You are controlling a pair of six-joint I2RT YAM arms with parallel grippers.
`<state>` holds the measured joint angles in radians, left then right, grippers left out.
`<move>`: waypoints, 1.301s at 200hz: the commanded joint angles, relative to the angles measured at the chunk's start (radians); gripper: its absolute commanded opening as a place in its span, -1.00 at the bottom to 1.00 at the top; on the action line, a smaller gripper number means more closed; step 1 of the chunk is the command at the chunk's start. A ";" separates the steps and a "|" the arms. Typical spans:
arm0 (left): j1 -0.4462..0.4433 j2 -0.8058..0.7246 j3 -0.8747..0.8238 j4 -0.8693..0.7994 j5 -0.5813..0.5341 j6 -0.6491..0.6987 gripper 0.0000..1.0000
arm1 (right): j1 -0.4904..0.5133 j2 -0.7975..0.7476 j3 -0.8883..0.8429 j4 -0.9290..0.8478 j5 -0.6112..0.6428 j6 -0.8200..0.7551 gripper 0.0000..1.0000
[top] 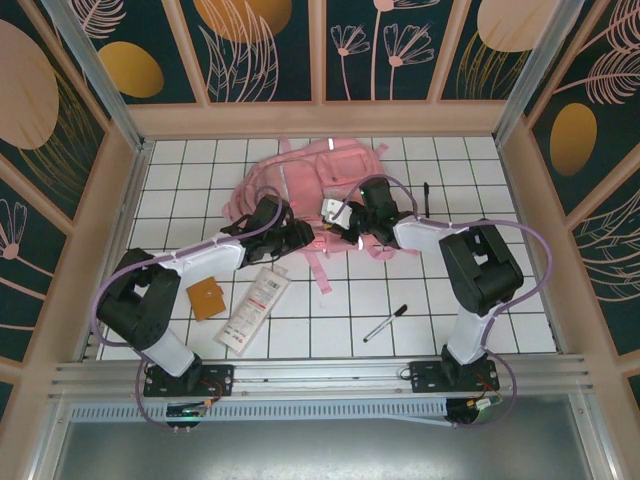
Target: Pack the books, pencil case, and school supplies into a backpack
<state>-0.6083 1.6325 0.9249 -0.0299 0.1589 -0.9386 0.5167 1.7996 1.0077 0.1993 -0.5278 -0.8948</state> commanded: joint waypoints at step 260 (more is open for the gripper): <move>0.083 0.092 0.121 -0.257 -0.280 -0.194 -0.75 | -0.002 -0.131 -0.042 0.073 -0.135 0.039 -1.00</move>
<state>-0.5484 1.7283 1.0725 -0.2691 -0.0891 -1.1309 0.5167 1.7000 0.9821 0.2539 -0.6338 -0.8509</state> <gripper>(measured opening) 0.178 0.038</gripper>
